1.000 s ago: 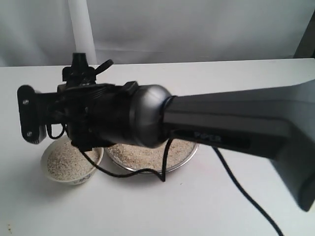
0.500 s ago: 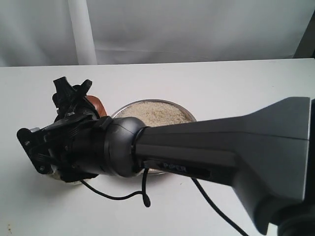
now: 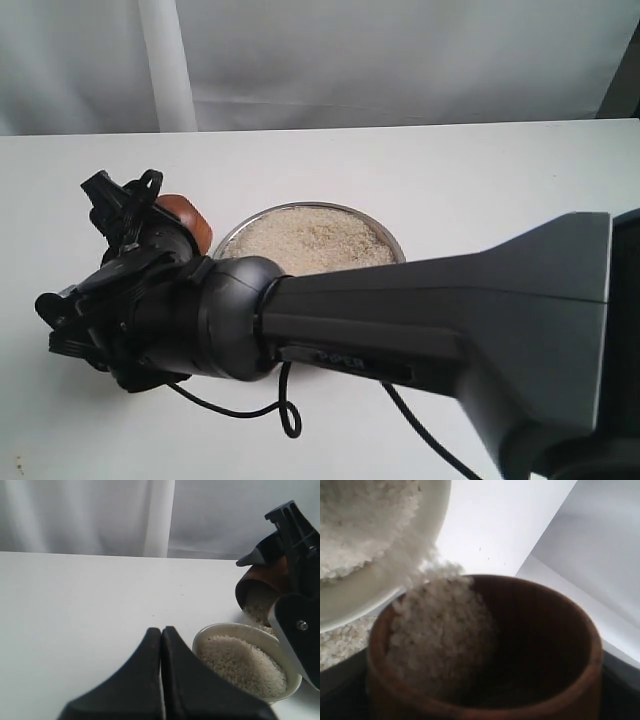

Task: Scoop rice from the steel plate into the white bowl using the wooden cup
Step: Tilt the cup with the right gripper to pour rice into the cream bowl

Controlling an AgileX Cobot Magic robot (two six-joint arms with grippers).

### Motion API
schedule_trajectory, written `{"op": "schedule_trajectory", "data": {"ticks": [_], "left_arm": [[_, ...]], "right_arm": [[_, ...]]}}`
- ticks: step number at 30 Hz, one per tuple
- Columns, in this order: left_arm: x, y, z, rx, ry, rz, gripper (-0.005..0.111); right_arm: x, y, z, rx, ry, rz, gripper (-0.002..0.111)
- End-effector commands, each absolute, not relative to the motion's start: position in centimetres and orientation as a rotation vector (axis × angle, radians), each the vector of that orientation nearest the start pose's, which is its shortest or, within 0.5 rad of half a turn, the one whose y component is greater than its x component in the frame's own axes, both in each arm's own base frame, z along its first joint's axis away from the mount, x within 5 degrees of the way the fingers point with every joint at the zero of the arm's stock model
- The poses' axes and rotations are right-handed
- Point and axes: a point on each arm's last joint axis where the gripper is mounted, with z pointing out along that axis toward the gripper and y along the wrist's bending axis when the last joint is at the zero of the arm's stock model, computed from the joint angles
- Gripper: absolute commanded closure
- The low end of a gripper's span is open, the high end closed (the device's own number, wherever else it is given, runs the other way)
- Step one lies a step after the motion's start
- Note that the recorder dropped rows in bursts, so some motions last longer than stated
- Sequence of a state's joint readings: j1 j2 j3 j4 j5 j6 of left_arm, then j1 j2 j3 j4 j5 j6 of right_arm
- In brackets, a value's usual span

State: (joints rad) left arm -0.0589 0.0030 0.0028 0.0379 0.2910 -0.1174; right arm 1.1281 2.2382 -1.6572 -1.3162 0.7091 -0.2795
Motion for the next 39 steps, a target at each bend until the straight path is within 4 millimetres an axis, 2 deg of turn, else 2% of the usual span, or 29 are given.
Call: {"op": "schedule_trajectory", "data": {"ticks": [1,31,36,39], "left_arm": [[5.5,-0.3,18.7,-0.032,1.77,-0.104,0.107],[5.5,-0.3,18.7,-0.03,1.77,-0.102,0.107],[5.5,-0.3,18.7,-0.03,1.77,-0.102,0.107],[5.5,-0.3,18.7,-0.03,1.77,-0.102,0.107]], "right_arm": [[26.3,41.9,17.9,-2.095,0.832,-1.043,0.108],[25.8,42.7,18.6,-2.131,0.558,-1.201,0.108],[25.9,42.7,18.9,-2.168,0.425,-1.311,0.108],[25.9,42.6,18.9,-2.176,0.41,-1.323,0.108]]}}
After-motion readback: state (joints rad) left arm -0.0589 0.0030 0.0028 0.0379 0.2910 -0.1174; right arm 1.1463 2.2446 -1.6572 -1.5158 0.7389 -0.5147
